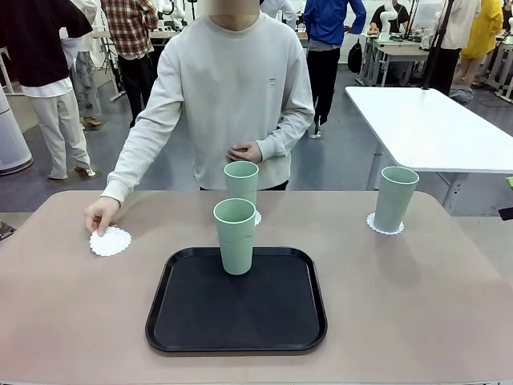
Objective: Place coasters on the table and set cups on them.
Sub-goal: Take one Reusable plastic cup from the Flat Tray and place it on a coaster set by the human.
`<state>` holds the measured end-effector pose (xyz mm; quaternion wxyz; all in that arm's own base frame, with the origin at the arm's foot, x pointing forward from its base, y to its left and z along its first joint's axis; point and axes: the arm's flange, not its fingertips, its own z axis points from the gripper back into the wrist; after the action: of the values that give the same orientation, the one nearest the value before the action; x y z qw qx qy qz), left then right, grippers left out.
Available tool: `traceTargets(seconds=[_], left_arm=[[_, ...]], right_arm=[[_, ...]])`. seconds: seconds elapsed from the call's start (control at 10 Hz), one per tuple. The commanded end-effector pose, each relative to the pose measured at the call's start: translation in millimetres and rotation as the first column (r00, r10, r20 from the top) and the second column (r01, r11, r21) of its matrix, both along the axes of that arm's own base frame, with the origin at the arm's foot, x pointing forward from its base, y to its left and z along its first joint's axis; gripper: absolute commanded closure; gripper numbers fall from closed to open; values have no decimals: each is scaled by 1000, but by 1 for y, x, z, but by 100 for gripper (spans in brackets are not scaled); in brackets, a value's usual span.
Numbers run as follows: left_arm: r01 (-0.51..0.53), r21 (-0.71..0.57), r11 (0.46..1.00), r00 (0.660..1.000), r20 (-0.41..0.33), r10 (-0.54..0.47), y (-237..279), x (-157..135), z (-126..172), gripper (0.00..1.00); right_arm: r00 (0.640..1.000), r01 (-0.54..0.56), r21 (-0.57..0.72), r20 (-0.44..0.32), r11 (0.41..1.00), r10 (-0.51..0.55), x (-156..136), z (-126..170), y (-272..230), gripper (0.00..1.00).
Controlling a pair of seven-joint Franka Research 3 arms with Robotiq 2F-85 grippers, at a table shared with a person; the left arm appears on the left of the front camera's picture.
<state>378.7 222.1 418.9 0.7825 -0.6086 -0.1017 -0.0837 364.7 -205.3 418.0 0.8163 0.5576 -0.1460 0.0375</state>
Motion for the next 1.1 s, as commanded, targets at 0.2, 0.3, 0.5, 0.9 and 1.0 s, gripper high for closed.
traceTargets(seconds=[0.2, 0.3, 0.5, 0.9, 1.0], left_arm=[[1, 0, 1000, 1000, 4, -1, 0, -2, 2, 0], [1, 0, 1000, 1000, 4, -1, 0, -2, 2, 0], [1, 0, 1000, 1000, 4, -1, 0, -2, 2, 0], [1, 0, 1000, 1000, 4, -1, 0, -2, 2, 0], [1, 0, 1000, 1000, 4, -1, 0, -2, 2, 0]], right_arm=[[1000, 7, -2, -8, 1000, -7, 1, 1, 0, 0], [1000, 7, -2, -8, 1000, -7, 1, 1, 0, 0], [1000, 7, -2, -8, 1000, -7, 1, 1, 0, 0], [1000, 7, -2, -8, 1000, -7, 1, 1, 0, 0], [1000, 7, -2, -8, 1000, -7, 1, 1, 0, 0]])
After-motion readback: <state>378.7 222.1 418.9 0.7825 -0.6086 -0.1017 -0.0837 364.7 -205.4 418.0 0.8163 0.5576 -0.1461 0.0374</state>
